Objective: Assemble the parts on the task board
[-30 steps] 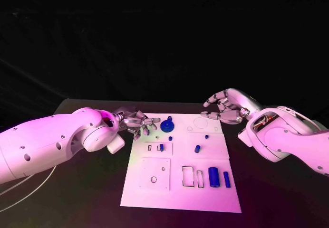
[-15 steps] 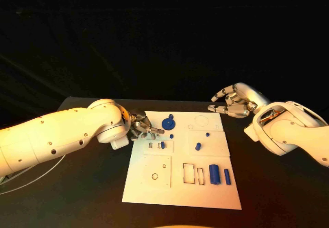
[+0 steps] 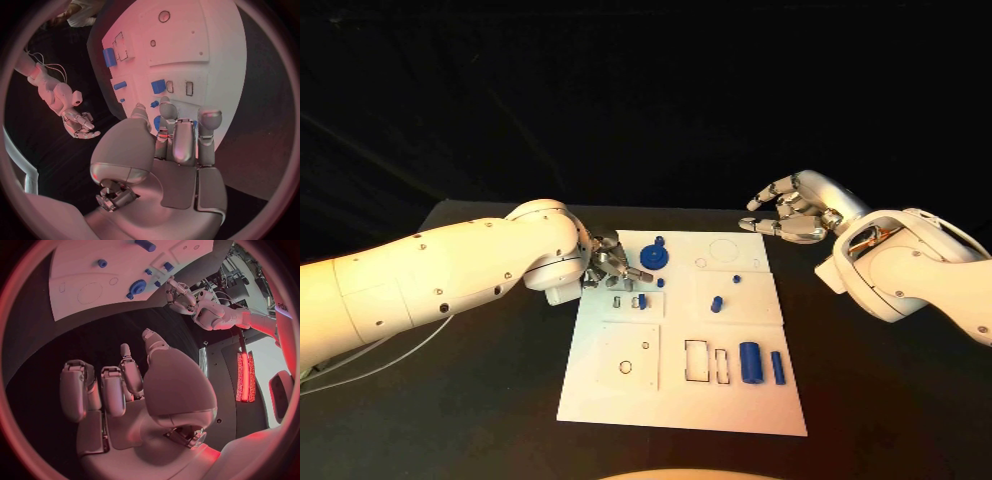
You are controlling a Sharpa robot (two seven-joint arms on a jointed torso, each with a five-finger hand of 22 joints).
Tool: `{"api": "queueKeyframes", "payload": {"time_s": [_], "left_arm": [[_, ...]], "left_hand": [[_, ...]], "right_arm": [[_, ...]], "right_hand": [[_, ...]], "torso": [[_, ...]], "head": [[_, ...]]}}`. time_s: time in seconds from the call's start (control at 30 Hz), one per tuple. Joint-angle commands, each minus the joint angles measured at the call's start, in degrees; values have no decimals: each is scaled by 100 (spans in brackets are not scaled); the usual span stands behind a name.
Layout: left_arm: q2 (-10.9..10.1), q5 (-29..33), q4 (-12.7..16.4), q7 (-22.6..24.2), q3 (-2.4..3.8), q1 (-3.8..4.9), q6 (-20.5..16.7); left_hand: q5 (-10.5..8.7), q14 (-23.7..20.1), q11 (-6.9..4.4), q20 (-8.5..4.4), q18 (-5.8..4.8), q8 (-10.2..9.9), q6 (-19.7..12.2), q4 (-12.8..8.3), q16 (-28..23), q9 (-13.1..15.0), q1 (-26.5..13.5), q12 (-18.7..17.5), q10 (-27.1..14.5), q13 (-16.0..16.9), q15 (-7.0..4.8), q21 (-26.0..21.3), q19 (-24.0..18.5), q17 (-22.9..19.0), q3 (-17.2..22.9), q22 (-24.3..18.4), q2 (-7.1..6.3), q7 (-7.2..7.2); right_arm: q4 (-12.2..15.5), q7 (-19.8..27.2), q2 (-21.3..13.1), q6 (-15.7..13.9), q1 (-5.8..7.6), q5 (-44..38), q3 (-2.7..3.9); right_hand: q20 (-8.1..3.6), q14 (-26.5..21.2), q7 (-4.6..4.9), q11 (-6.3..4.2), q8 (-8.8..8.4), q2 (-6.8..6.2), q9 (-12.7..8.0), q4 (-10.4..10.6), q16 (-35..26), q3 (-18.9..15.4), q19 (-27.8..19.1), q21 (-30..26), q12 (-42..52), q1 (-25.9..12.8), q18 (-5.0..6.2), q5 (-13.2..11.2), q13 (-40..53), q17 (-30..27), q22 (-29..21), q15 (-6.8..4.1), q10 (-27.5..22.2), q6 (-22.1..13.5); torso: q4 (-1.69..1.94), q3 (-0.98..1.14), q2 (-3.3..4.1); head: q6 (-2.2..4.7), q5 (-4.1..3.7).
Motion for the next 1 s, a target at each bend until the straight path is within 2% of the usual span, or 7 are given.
{"api": "queueKeyframes", "payload": {"time_s": [0.03,0.37,1.0], "left_arm": [[83,-95,-67,-88,-8,11,305],[249,-127,-216,-106,-41,11,512],[347,-160,-326,-133,-54,8,793]], "left_hand": [[3,139,7,10,-110,42,-76,4,-45,62,20,-95,-76,-64,-22,20,-44,-28,-40,-17,75,14],[4,107,39,28,-98,49,-194,1,-105,181,92,-259,-228,-213,5,-1,-114,-79,-69,-68,58,47],[9,89,60,47,-94,58,-273,-8,-136,286,193,-331,-317,-280,26,-3,-153,-103,-66,-79,84,68]], "right_arm": [[-3,-63,1,92,3,-20,3],[4,-92,2,117,5,-28,3],[0,-103,18,146,6,-31,3]], "right_hand": [[-2,393,11,-31,24,-16,8,10,-26,-42,-60,-32,-38,-57,115,28,54,744,711,-39,2,-3],[-2,389,13,-29,21,-19,7,16,-36,-52,-72,-51,-49,-60,119,40,41,730,697,-39,-9,-16],[-3,388,14,-28,22,-6,7,30,-42,-61,-76,-62,-53,-60,121,73,37,724,692,-39,-12,-27]], "torso": [[-4,-3,3],[-4,-3,6],[2,-2,4]], "head": [[-9,6],[-33,-2],[-93,1]]}}
